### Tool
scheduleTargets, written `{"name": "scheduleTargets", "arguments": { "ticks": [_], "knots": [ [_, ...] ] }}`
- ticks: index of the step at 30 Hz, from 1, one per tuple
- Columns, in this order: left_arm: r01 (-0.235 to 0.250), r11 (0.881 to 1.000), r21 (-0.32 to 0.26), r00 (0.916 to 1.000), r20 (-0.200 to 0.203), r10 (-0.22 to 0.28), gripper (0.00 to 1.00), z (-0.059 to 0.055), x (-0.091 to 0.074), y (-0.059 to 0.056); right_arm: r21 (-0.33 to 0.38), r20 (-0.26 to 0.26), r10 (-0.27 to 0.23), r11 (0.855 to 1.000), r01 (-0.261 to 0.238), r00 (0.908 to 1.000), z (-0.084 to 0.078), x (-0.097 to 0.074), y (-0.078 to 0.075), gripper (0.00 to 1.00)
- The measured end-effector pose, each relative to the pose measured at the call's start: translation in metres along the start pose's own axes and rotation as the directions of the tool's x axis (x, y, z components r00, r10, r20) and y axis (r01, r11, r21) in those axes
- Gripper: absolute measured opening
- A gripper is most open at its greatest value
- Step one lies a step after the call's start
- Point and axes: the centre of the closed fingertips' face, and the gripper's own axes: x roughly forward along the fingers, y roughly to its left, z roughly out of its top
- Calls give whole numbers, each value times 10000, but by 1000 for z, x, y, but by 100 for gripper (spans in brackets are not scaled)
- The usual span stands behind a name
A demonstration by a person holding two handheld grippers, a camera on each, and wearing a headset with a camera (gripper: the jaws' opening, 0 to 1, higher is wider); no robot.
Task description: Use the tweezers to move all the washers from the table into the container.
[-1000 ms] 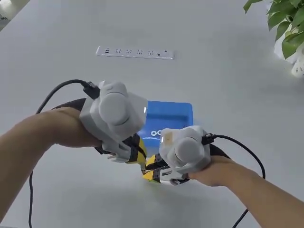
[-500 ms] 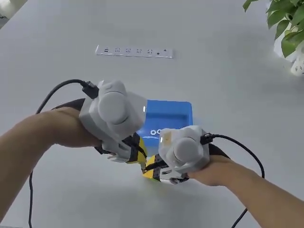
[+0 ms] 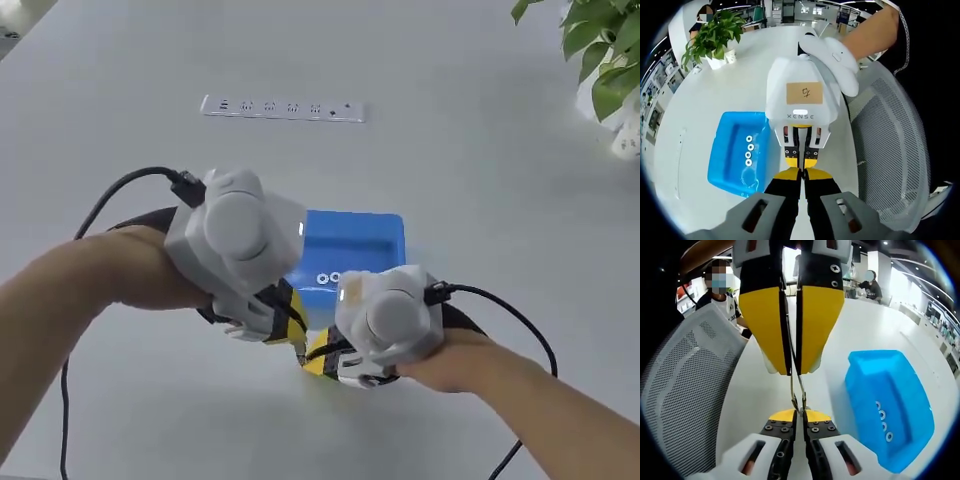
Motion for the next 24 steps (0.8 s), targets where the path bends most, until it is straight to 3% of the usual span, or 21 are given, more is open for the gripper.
{"name": "scheduleTargets", "arguments": {
  "ticks": [10,24],
  "knots": [
    [41,10000,-19,10000,-37,-41,6,-2,-1,0,-67,121,-32,10000,33,9999,3,1,-1,14],
    [58,10000,-31,9999,-146,-59,6,-5,-1,1,-168,391,128,9998,-122,9992,7,6,3,11]
  ]
}}
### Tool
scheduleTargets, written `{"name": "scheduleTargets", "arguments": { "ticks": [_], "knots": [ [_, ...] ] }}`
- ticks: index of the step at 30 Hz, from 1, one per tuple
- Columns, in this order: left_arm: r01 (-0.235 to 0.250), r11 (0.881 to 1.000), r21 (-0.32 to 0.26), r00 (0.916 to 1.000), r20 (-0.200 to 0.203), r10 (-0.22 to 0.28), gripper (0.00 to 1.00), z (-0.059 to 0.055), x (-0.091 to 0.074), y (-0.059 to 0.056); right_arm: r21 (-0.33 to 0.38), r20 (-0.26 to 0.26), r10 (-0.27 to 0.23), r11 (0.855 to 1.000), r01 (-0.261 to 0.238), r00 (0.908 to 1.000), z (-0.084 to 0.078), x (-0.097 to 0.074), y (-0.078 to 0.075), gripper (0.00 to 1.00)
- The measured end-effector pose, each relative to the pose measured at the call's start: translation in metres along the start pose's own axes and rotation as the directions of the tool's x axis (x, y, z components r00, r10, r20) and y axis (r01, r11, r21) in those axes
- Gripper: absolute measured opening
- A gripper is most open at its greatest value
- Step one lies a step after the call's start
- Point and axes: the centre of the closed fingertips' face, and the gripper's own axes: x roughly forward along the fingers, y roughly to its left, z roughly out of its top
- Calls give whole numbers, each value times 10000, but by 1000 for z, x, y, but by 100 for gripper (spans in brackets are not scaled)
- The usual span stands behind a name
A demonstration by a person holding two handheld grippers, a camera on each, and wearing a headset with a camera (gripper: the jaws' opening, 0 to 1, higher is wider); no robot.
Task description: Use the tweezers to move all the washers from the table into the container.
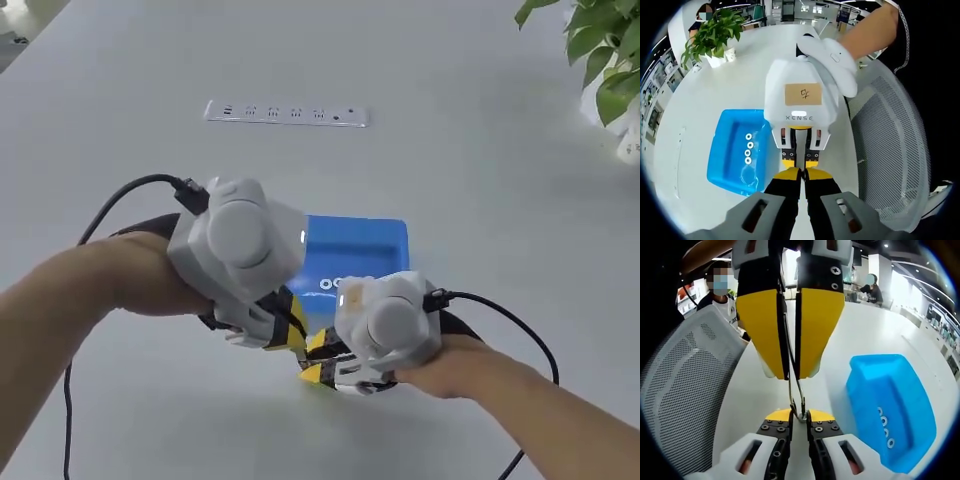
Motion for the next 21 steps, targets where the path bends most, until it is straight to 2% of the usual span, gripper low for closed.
{"name": "scheduleTargets", "arguments": {
  "ticks": [21],
  "knots": [
    [-92,10000,-5,9999,-73,92,6,0,1,3,73,86,-228,9997,227,9997,-1,0,-1,7]
  ]
}}
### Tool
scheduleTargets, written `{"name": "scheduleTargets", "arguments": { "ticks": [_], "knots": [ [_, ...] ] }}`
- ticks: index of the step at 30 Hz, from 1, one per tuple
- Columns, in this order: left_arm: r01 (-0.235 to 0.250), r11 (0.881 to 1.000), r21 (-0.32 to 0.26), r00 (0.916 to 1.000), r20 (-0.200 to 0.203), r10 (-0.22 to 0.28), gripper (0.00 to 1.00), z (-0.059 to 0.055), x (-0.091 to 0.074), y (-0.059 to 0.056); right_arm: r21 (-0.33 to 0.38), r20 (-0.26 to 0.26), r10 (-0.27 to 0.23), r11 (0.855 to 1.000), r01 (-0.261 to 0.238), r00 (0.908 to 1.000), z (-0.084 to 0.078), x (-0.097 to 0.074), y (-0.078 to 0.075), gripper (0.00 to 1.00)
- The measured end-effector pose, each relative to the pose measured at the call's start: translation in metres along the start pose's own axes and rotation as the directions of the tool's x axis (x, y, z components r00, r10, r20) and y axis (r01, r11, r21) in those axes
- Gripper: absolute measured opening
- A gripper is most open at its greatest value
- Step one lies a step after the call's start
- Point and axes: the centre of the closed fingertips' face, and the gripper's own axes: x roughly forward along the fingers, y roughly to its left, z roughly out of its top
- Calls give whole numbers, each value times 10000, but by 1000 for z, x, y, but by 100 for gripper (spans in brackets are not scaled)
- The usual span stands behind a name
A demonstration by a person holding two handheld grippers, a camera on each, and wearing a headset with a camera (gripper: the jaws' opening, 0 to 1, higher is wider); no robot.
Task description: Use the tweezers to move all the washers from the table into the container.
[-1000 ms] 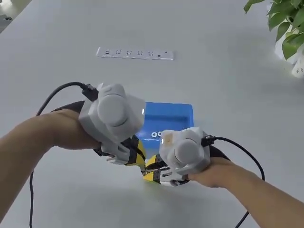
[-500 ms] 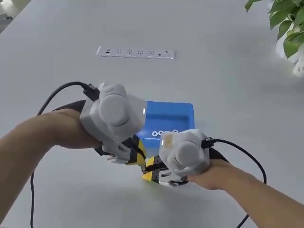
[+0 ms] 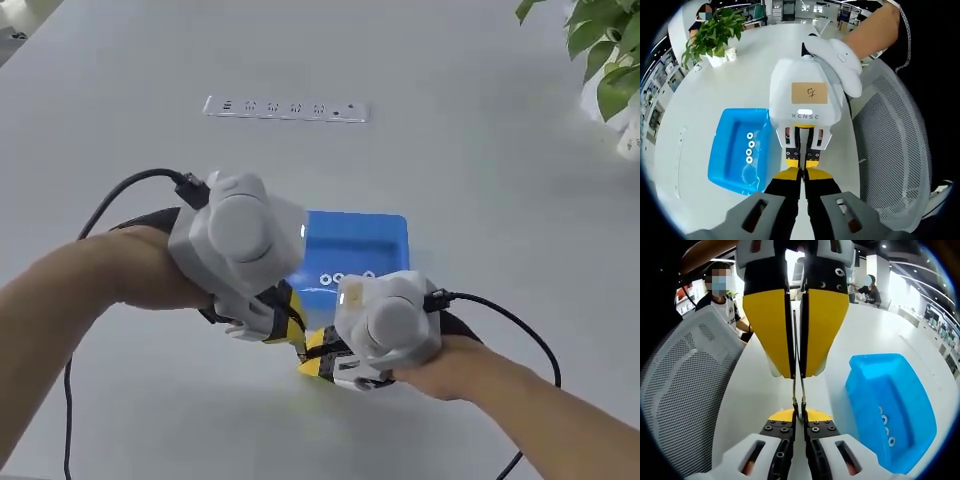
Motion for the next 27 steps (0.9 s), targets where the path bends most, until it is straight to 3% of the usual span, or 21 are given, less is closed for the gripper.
{"name": "scheduleTargets", "arguments": {
  "ticks": [11,27],
  "knots": [
    [12,10000,22,10000,14,-12,6,2,0,-1,-49,33,0,10000,0,10000,1,-2,2,7],
    [-132,9999,-31,9998,169,132,6,10,-18,0,-372,109,-14,9993,18,9999,17,-12,0,7]
  ]
}}
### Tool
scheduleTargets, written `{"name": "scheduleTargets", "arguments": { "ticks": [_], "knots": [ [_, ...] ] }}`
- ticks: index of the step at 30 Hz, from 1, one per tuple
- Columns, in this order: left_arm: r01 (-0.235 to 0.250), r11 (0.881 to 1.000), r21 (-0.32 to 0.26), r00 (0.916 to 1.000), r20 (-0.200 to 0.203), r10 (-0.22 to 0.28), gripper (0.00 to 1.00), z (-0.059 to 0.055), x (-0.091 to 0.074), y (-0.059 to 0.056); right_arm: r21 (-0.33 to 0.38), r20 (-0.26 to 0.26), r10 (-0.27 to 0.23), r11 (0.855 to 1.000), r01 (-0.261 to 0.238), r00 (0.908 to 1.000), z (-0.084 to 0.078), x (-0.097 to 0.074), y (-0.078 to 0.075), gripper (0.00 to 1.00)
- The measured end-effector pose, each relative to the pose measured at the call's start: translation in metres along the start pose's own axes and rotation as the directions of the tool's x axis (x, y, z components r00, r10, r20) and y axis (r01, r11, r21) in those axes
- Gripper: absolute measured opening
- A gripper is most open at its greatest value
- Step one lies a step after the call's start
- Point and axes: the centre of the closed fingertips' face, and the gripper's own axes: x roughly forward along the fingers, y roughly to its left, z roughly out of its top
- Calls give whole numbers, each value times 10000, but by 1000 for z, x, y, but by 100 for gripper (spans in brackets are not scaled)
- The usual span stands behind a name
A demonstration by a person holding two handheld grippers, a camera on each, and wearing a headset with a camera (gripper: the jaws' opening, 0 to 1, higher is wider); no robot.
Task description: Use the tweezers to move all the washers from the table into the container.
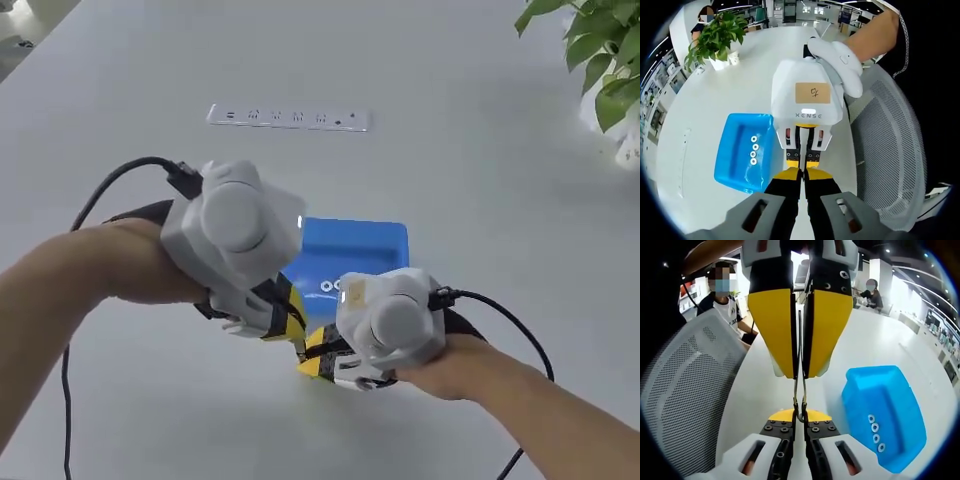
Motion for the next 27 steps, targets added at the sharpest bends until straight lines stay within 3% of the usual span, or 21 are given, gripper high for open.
{"name": "scheduleTargets", "arguments": {
  "ticks": [27],
  "knots": [
    [-200,9997,133,9989,426,194,6,23,-39,13,-502,382,-366,9980,384,9986,33,-29,-18,7]
  ]
}}
